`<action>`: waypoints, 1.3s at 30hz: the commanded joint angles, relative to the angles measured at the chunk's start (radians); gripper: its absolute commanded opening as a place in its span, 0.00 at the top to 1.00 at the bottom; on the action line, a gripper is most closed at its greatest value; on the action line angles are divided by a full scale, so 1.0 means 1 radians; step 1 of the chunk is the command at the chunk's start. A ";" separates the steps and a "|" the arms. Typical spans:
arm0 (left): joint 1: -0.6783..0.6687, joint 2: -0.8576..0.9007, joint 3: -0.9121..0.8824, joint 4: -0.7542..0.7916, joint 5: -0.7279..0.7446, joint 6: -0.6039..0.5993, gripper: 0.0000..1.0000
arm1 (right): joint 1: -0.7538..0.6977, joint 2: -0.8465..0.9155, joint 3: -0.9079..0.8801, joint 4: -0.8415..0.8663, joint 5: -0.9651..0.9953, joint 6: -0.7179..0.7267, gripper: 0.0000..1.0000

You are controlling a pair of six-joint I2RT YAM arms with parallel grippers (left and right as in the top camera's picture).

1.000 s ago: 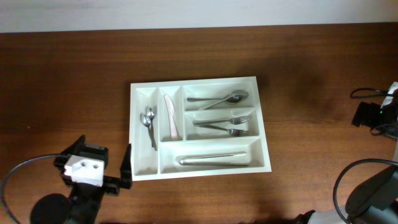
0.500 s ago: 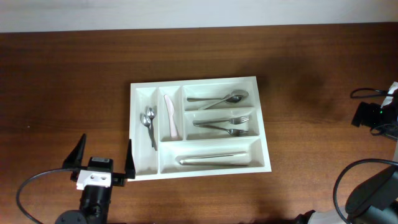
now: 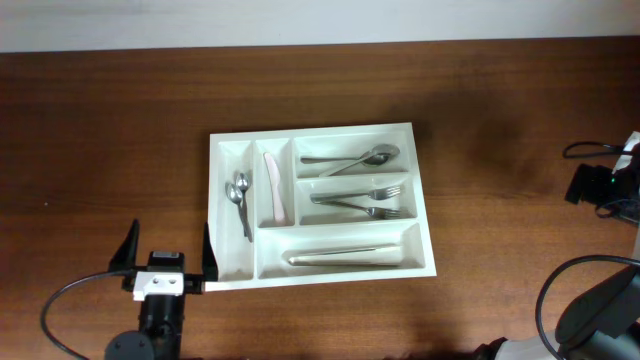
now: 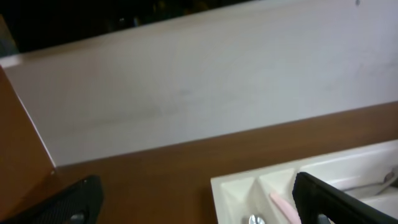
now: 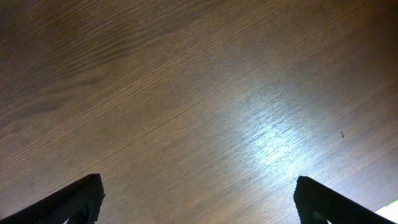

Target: Pack container

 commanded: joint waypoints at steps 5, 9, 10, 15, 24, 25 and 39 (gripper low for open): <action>0.005 -0.011 -0.159 0.108 -0.021 0.014 0.01 | -0.005 -0.007 -0.001 0.003 -0.001 0.009 0.01; 0.005 -0.011 -0.235 0.179 -0.021 0.011 0.01 | -0.005 -0.007 -0.001 0.003 -0.001 0.009 0.01; 0.005 -0.011 -0.247 0.184 -0.019 0.011 0.01 | -0.005 -0.007 -0.001 0.003 -0.001 0.009 0.01; 0.005 -0.011 -0.245 0.148 -0.018 0.011 0.01 | -0.005 -0.007 -0.001 0.003 -0.001 0.009 0.01; 0.004 -0.011 -0.245 0.084 -0.003 -0.004 0.01 | -0.005 -0.007 -0.001 0.003 -0.001 0.009 0.01; 0.004 -0.011 -0.245 0.084 -0.003 -0.004 0.01 | -0.005 -0.007 -0.001 0.003 -0.001 0.009 0.01; 0.004 -0.011 -0.245 0.084 -0.003 -0.004 0.01 | -0.005 -0.007 -0.001 0.003 -0.001 0.009 0.01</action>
